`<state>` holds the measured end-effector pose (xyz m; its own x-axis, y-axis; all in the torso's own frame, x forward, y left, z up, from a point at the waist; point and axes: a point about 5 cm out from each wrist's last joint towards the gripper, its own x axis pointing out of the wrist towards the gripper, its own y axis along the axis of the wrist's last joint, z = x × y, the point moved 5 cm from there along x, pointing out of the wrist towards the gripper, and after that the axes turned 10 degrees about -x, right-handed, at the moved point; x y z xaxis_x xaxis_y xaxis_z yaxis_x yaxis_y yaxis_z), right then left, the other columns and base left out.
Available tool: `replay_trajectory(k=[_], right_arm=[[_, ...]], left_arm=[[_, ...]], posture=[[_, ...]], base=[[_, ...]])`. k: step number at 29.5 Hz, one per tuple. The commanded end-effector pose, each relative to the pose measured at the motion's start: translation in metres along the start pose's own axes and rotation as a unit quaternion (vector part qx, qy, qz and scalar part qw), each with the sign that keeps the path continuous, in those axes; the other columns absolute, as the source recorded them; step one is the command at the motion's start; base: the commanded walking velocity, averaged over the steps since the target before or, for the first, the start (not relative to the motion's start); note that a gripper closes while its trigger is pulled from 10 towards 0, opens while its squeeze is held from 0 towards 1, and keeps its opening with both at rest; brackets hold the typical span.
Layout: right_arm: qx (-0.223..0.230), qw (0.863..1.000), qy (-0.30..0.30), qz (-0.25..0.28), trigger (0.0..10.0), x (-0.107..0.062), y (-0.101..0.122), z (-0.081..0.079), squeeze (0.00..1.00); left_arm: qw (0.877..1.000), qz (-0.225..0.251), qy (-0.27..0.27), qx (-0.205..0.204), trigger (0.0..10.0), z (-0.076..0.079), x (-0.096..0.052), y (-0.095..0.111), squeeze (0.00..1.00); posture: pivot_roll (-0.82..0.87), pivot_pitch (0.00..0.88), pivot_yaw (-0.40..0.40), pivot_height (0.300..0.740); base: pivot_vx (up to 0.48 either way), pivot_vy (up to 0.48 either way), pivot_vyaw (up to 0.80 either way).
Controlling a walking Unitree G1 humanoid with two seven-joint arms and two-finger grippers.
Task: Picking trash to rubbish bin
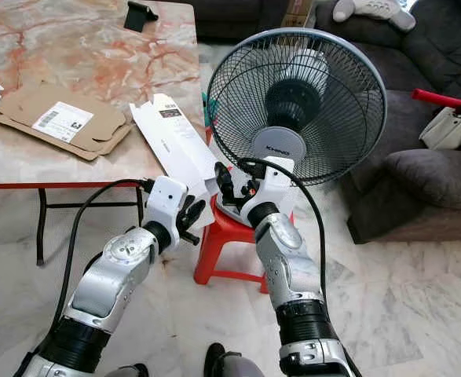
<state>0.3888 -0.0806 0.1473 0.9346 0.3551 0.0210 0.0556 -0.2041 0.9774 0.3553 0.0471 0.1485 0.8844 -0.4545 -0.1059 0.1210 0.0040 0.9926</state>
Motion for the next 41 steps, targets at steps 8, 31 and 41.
replay_trajectory(k=[8,31,41], right_arm=[[0.003,1.0,-0.009,0.009,10.0,0.001,0.006,0.006,0.0],[0.011,1.0,-0.019,0.017,10.0,0.0,0.008,0.01,0.0],[0.014,1.0,-0.017,0.018,10.0,0.0,0.008,0.009,0.0]], left_arm=[[0.999,0.019,-0.019,-0.019,10.0,0.007,-0.008,0.009,1.0],[0.947,0.031,0.001,0.321,10.0,0.029,0.009,-0.005,0.0],[0.945,0.06,0.034,0.321,10.0,0.025,0.019,0.005,0.0]], posture=[[0.02,0.204,-0.139,0.74],[0.01,0.216,-0.134,0.74],[0.01,0.217,-0.136,0.74]], base=[[0.0,0.0,0.0],[0.0,0.0,0.0],[0.0,0.0,0.0]])
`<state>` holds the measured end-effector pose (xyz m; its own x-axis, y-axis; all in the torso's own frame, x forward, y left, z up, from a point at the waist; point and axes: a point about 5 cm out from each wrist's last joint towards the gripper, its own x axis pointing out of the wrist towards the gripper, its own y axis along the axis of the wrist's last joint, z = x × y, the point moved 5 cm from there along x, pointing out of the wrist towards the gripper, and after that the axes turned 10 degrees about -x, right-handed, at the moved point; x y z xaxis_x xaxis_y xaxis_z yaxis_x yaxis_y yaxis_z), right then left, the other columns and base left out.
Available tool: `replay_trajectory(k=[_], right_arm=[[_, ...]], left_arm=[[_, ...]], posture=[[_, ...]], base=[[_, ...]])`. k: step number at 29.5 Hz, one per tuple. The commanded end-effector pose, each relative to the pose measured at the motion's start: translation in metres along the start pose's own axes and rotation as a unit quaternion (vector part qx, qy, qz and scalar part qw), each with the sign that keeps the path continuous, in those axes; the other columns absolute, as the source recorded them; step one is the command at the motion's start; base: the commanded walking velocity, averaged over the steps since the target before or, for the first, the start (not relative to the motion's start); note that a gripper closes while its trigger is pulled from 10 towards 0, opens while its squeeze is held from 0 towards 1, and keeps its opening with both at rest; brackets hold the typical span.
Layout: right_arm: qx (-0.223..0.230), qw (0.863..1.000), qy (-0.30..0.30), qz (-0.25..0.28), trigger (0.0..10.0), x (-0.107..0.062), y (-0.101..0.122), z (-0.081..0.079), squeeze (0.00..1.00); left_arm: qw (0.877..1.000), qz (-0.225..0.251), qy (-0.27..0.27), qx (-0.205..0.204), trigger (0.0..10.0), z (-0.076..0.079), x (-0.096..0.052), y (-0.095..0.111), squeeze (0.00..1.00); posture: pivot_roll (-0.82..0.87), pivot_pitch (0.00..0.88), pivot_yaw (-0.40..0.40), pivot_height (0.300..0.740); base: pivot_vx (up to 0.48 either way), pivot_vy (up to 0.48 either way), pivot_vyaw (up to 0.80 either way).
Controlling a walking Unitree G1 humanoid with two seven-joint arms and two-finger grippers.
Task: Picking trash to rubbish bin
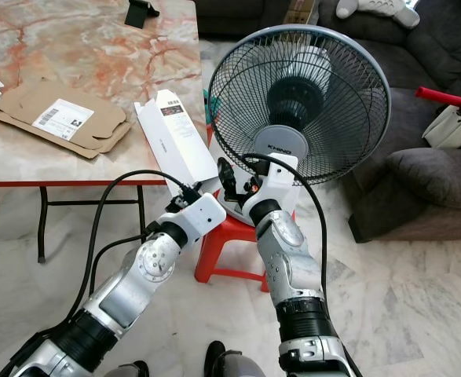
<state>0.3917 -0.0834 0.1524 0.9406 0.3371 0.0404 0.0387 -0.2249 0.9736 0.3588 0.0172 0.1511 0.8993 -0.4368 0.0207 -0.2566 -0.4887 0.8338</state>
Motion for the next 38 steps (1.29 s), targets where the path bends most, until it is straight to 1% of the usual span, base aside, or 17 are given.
replay_trajectory(k=[1,3,7,8,10,13,22,23,24,25,26,28,32,35,38], right_arm=[[0.007,1.0,-0.01,0.006,10.0,-0.001,0.003,0.007,0.0],[0.006,1.0,-0.011,0.005,10.0,-0.002,0.002,0.008,0.0],[0.007,1.0,-0.01,0.005,10.0,-0.002,0.002,0.007,0.0],[0.007,1.0,-0.009,0.005,10.0,-0.001,0.002,0.006,0.0],[0.007,1.0,-0.009,0.005,10.0,-0.001,0.002,0.006,0.0],[0.007,1.0,-0.008,0.004,10.0,-0.001,0.002,0.006,0.0],[0.006,1.0,-0.009,0.005,10.0,-0.001,0.003,0.007,0.0],[0.006,1.0,-0.009,0.005,10.0,-0.001,0.002,0.007,0.0],[0.006,1.0,-0.01,0.005,10.0,-0.001,0.002,0.007,0.0],[0.006,1.0,-0.01,0.005,10.0,-0.001,0.002,0.007,0.0],[0.007,1.0,-0.01,0.004,10.0,-0.002,0.002,0.007,0.0],[0.007,1.0,-0.01,0.004,10.0,-0.002,0.002,0.007,0.0],[0.008,1.0,-0.01,0.004,10.0,-0.002,0.001,0.007,0.0],[0.009,1.0,-0.009,0.004,10.0,-0.001,0.001,0.006,0.0],[0.009,1.0,-0.009,0.004,10.0,-0.001,0.001,0.006,0.0]], left_arm=[[1.0,-0.003,0.011,0.011,10.0,-0.004,0.003,-0.001,0.0],[0.999,-0.013,0.021,0.025,10.0,-0.008,0.004,-0.005,0.0],[0.999,-0.026,0.034,0.027,10.0,-0.013,0.005,-0.01,0.0],[0.998,-0.037,0.037,0.034,10.0,-0.016,0.006,-0.014,0.0],[0.998,-0.042,0.038,0.035,10.0,-0.016,0.006,-0.015,0.0],[0.998,-0.048,0.034,0.031,10.0,-0.013,0.007,-0.019,0.0],[0.998,-0.053,0.033,0.029,10.0,-0.01,0.008,-0.022,0.0],[0.997,-0.053,0.041,0.033,10.0,-0.012,0.009,-0.022,0.0],[0.996,-0.052,0.062,0.043,10.0,-0.02,0.01,-0.02,0.0],[0.996,-0.052,0.062,0.043,10.0,-0.02,0.01,-0.02,0.0],[0.995,-0.052,0.072,0.045,10.0,-0.024,0.011,-0.019,0.0],[0.995,-0.052,0.077,0.045,10.0,-0.026,0.011,-0.019,0.0],[0.991,-0.063,0.106,0.056,10.0,-0.039,0.011,-0.021,0.0],[0.99,-0.071,0.108,0.055,10.0,-0.04,0.011,-0.025,0.0],[0.99,-0.08,0.1,0.053,10.0,-0.037,0.012,-0.03,0.0]], posture=[[0.01,0.217,-0.136,0.74],[0.01,0.219,-0.138,0.74],[0.01,0.219,-0.138,0.74],[0.01,0.22,-0.14,0.74],[0.01,0.217,-0.141,0.74],[0.01,0.216,-0.142,0.74],[0.01,0.218,-0.142,0.74],[0.01,0.218,-0.143,0.74],[0.01,0.218,-0.142,0.74],[0.01,0.218,-0.142,0.74],[0.01,0.219,-0.141,0.74],[0.01,0.219,-0.141,0.74],[0.01,0.219,-0.14,0.74],[0.01,0.219,-0.14,0.74],[0.01,0.22,-0.14,0.74]], base=[[0.0,0.0,0.0],[0.0,0.0,0.0],[0.0,0.0,0.0],[0.0,0.0,0.0],[0.0,0.0,0.0],[0.0,0.0,0.0],[0.0,0.0,0.0],[0.0,0.0,0.0],[0.0,0.0,0.0],[0.0,0.0,0.0],[0.0,0.0,0.0],[0.0,0.0,0.0],[0.0,0.0,0.0],[0.0,0.0,0.0],[0.0,0.0,0.0]])
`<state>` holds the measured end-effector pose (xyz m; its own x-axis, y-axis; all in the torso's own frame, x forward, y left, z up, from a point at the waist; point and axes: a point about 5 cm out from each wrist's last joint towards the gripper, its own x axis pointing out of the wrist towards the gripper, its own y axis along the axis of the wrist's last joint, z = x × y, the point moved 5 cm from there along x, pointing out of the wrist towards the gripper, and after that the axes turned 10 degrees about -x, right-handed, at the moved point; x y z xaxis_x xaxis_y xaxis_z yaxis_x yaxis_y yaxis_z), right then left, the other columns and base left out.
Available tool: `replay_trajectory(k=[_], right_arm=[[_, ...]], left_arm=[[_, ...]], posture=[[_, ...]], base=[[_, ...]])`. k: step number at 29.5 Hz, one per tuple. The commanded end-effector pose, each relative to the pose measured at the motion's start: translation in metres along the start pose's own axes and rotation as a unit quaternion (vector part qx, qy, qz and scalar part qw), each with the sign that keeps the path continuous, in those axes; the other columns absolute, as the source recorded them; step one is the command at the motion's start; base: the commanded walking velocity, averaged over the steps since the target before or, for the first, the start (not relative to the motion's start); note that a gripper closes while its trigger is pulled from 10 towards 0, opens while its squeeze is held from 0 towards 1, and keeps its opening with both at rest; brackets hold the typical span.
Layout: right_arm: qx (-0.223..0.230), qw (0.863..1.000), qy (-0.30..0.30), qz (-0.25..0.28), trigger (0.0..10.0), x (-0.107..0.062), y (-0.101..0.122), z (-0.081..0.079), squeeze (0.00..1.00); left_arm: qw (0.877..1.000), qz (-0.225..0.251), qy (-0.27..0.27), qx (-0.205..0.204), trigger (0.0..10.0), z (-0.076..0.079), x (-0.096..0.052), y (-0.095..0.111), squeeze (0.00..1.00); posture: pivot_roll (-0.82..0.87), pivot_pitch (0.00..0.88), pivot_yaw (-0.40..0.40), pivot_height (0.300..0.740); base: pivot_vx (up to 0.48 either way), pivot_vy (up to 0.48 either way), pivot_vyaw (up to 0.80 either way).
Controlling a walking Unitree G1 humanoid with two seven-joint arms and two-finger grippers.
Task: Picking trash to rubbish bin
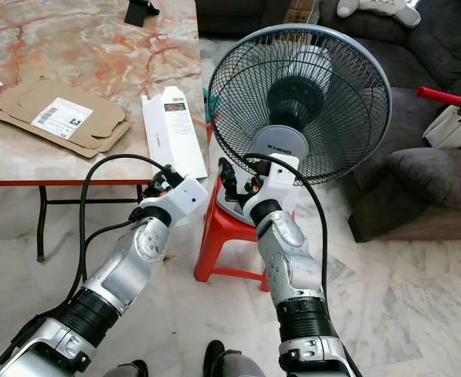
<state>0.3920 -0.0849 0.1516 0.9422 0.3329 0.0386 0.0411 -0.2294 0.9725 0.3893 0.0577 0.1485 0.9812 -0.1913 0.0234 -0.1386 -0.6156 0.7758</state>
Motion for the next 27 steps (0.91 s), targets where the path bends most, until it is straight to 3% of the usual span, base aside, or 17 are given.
replay_trajectory(k=[1,2,12,27], right_arm=[[0.007,1.0,-0.007,0.005,10.0,-0.001,0.001,0.005,0.0],[0.006,1.0,-0.008,0.005,10.0,-0.001,0.001,0.005,0.0],[0.008,1.0,-0.01,0.003,10.0,-0.002,-0.001,0.006,0.0],[0.013,1.0,-0.013,0.006,10.0,-0.003,-0.001,0.007,0.0]], left_arm=[[1.0,-0.006,-0.007,0.002,10.0,0.005,0.002,-0.001,0.0],[1.0,-0.01,-0.008,0.002,0.0,0.006,0.002,-0.002,0.0],[0.999,-0.03,0.007,0.016,0.0,0.004,0.003,-0.012,0.0],[0.996,-0.024,0.072,0.038,0.0,-0.019,0.006,-0.015,0.0]], posture=[[0.01,0.22,-0.139,0.74],[0.01,0.219,-0.139,0.74],[0.01,0.219,-0.14,0.74],[0.01,0.221,-0.142,0.74]], base=[[0.0,0.0,0.0],[0.0,0.0,0.0],[0.0,0.0,0.0],[0.0,0.0,0.0]])
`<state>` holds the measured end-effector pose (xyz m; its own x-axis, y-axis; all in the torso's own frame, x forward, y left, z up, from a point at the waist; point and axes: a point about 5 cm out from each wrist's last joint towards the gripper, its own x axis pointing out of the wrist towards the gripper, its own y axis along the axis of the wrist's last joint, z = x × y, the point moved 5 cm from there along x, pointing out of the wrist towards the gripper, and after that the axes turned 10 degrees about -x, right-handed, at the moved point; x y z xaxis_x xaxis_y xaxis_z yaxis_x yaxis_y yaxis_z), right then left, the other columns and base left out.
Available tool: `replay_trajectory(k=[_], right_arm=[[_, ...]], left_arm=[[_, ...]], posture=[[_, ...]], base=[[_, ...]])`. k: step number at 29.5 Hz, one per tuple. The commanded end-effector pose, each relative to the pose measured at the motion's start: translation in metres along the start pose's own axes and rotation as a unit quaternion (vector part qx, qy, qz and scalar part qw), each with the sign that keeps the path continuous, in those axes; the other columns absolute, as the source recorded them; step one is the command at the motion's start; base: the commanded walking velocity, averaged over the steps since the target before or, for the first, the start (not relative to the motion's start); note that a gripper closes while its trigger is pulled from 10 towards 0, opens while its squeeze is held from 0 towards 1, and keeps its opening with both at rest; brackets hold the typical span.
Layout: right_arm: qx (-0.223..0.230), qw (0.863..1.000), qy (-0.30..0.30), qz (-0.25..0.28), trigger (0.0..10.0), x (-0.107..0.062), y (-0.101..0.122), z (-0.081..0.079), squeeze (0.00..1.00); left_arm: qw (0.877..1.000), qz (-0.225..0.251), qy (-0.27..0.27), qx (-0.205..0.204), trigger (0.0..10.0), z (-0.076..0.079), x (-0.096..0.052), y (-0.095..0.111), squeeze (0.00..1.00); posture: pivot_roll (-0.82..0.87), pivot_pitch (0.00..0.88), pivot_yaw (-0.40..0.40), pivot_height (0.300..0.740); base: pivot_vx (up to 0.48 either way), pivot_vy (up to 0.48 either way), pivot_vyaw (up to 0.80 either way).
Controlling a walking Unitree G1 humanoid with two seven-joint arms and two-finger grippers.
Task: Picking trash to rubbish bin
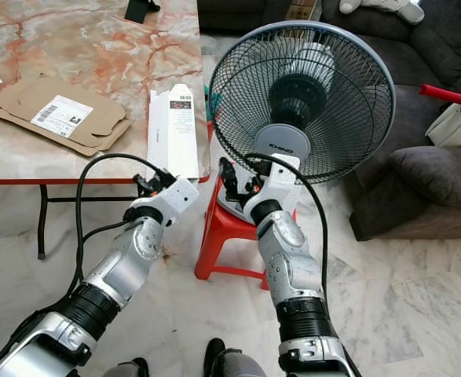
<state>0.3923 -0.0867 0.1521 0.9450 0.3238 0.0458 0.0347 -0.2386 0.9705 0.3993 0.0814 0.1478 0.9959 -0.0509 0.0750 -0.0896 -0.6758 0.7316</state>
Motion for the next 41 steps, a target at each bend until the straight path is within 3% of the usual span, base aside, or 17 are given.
replay_trajectory(k=[1,9,11,12,13,15,16,18,24,31,41], right_arm=[[0.01,1.0,-0.009,0.001,10.0,-0.003,-0.003,0.005,0.0],[0.012,1.0,-0.006,0.005,10.0,-0.002,-0.003,0.004,0.0],[0.014,1.0,-0.001,0.011,10.0,-0.002,-0.002,0.002,0.0],[0.015,1.0,0.002,0.016,10.0,-0.002,-0.001,0.0,0.0],[0.016,1.0,0.007,0.022,10.0,-0.002,0.001,-0.001,0.0],[0.016,1.0,0.007,0.023,10.0,-0.002,0.001,-0.001,0.0],[0.01,1.0,0.009,0.024,10.0,-0.002,0.001,-0.002,0.0],[-0.009,0.999,0.01,0.029,10.0,-0.002,0.001,-0.001,0.0],[-0.031,0.998,-0.001,0.046,10.0,-0.003,0.004,0.004,0.0],[-0.044,0.998,0.001,0.046,10.0,-0.003,-0.001,0.006,0.0],[-0.047,0.998,-0.009,0.05,10.0,-0.005,-0.001,0.014,0.0]], left_arm=[[1.0,0.009,0.025,-0.007,0.0,-0.006,-0.001,0.001,0.0],[0.991,0.066,0.106,-0.05,0.0,-0.03,-0.012,0.008,0.0],[0.986,0.081,0.121,-0.084,0.0,-0.035,-0.016,0.01,0.0],[0.982,0.086,0.132,-0.107,1.8,-0.039,-0.019,0.01,0.0],[0.974,0.097,0.148,-0.145,9.4,-0.045,-0.024,0.01,0.0],[0.971,0.101,0.153,-0.154,9.4,-0.047,-0.025,0.01,0.0],[0.966,0.104,0.156,-0.18,10.0,-0.048,-0.028,0.009,0.0],[0.947,0.114,0.165,-0.25,10.0,-0.054,-0.035,0.006,0.0],[0.93,0.144,0.162,-0.296,10.0,-0.058,-0.045,0.009,0.0],[0.927,0.156,0.131,-0.315,10.0,-0.049,-0.05,0.01,0.0],[0.926,0.161,0.126,-0.319,10.0,-0.049,-0.051,0.012,0.0]], posture=[[0.0,0.22,-0.142,0.74],[0.01,0.213,-0.141,0.74],[0.01,0.207,-0.139,0.74],[0.01,0.207,-0.139,0.74],[0.01,0.207,-0.139,0.74],[0.01,0.207,-0.139,0.74],[0.01,0.196,-0.137,0.74],[0.01,0.194,-0.136,0.74],[0.02,0.179,-0.134,0.74],[0.03,0.157,-0.132,0.74],[0.02,0.155,-0.126,0.74]], base=[[0.0,0.0,0.0],[0.0,0.0,0.0],[0.0,0.0,0.0],[0.0,0.0,0.0],[0.0,0.0,0.0],[0.0,0.0,0.0],[0.0,0.0,0.0],[0.0,0.0,0.0],[0.0,0.0,0.0],[0.0,0.0,0.0],[0.0,0.0,0.0]])
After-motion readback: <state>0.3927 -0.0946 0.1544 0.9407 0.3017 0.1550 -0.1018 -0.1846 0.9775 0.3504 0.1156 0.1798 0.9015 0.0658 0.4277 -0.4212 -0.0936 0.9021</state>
